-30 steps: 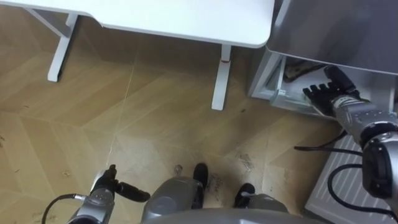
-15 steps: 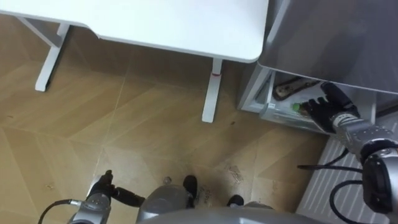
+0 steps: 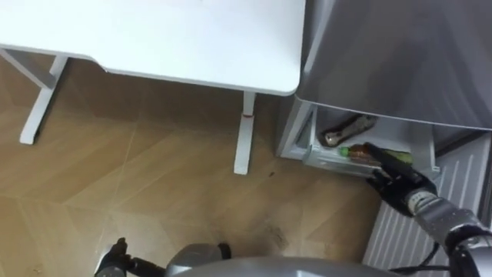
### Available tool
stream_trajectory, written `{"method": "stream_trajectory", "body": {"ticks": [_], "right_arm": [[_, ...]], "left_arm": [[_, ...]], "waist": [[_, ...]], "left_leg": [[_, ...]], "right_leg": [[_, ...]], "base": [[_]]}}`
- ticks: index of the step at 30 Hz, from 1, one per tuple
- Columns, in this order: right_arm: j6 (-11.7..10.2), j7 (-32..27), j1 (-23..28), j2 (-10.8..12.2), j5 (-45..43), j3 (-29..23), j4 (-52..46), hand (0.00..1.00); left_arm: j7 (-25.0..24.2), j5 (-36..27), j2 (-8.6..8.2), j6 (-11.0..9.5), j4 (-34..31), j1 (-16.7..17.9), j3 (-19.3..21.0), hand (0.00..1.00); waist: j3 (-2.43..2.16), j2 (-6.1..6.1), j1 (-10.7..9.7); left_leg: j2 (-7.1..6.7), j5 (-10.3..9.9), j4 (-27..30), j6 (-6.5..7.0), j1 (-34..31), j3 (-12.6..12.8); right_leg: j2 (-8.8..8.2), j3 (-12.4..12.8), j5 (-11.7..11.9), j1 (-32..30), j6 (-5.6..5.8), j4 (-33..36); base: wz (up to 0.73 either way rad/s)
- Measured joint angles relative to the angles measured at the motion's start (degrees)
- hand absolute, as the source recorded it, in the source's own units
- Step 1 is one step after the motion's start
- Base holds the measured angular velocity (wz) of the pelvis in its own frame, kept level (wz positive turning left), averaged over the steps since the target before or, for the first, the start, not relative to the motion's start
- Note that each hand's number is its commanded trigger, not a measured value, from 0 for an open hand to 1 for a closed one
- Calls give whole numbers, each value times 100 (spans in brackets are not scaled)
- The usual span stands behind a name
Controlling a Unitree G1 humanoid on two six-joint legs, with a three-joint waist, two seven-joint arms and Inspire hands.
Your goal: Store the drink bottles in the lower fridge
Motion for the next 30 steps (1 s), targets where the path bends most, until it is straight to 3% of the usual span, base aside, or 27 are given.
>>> {"method": "stream_trajectory", "body": {"ticks": [3,7,13,17,22,30], "right_arm": [[-13,110,482,157,-542,110,-51,0],[-46,172,1011,325,-1214,357,4,0],[-58,337,1331,387,-1324,337,27,0],[-164,312,1426,587,-1437,239,30,0],[-259,243,1514,783,-2074,250,152,0],[-298,-155,1627,925,-2559,218,205,0]], "left_arm": [[95,70,-23,-48,-2,203,132,0],[199,78,-68,-85,27,274,341,0],[201,79,-158,-113,69,257,467,0],[199,114,-231,-130,136,291,547,0],[200,318,-368,-198,218,209,562,0],[232,326,-424,-196,308,228,564,0]], "waist": [[-8,-14,4],[29,-3,18],[51,27,-54],[60,49,-144],[32,130,-183],[16,156,-314]], "left_leg": [[16,-88,23,-18,95,39],[28,-172,16,-44,307,41],[53,-290,86,-46,384,39],[72,-365,173,-46,420,36],[106,-412,225,-44,425,45],[112,-411,189,-44,461,118]], "right_leg": [[37,111,0,112,0,-61],[81,290,0,279,0,-62],[118,428,0,376,0,-60],[153,566,0,419,-1,-59],[171,703,1,428,-1,-55],[184,804,2,402,-3,-47]], "base": [[-18],[-20],[-13],[-10],[-5],[-6]]}}
